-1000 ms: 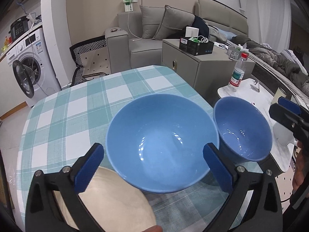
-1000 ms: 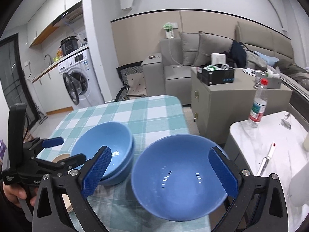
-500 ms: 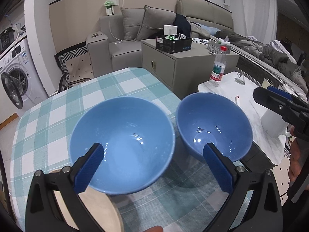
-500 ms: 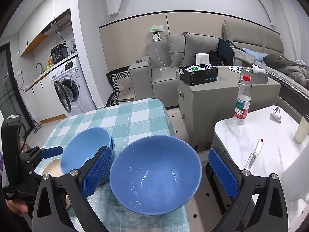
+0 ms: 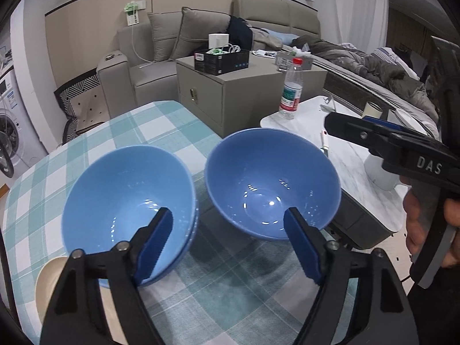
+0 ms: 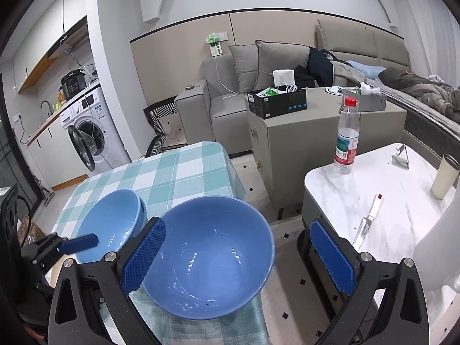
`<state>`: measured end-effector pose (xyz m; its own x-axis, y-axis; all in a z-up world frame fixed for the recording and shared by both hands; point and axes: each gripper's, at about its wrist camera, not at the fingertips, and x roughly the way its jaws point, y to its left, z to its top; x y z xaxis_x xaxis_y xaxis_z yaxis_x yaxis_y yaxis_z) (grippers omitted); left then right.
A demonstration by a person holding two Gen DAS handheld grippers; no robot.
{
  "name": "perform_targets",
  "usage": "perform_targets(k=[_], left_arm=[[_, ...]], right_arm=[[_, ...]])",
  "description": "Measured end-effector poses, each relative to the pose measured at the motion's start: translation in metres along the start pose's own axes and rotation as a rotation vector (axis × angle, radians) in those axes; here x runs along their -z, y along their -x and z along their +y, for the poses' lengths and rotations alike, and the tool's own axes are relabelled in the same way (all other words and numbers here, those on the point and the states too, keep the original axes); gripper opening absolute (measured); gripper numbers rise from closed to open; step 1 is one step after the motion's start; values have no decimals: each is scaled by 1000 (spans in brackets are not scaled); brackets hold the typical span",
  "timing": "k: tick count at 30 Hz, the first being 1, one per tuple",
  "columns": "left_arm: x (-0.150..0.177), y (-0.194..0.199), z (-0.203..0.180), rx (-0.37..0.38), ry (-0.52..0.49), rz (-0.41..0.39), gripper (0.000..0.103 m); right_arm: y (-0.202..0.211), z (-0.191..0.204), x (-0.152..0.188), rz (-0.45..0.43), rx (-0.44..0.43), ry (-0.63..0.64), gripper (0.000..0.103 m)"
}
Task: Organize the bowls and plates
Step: 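Move both open grippers to the rim of the last blue bowl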
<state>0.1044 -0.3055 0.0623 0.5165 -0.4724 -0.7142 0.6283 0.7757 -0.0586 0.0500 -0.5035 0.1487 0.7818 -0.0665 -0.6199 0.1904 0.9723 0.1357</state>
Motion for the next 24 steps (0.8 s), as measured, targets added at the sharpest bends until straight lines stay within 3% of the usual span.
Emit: perform_targets(k=[3,7,24], left_arm=[[0,-1,-7,14,-12,10,63],[1,-5,-13,37,-13,31,58],[4,-30,-18,46,41,107,54]], right_arm=[[0,-4,0,1,-2,-7,102],[-4,-7,2,10,3,-15,102],[-53,-39,20,141,-9,-88,102]])
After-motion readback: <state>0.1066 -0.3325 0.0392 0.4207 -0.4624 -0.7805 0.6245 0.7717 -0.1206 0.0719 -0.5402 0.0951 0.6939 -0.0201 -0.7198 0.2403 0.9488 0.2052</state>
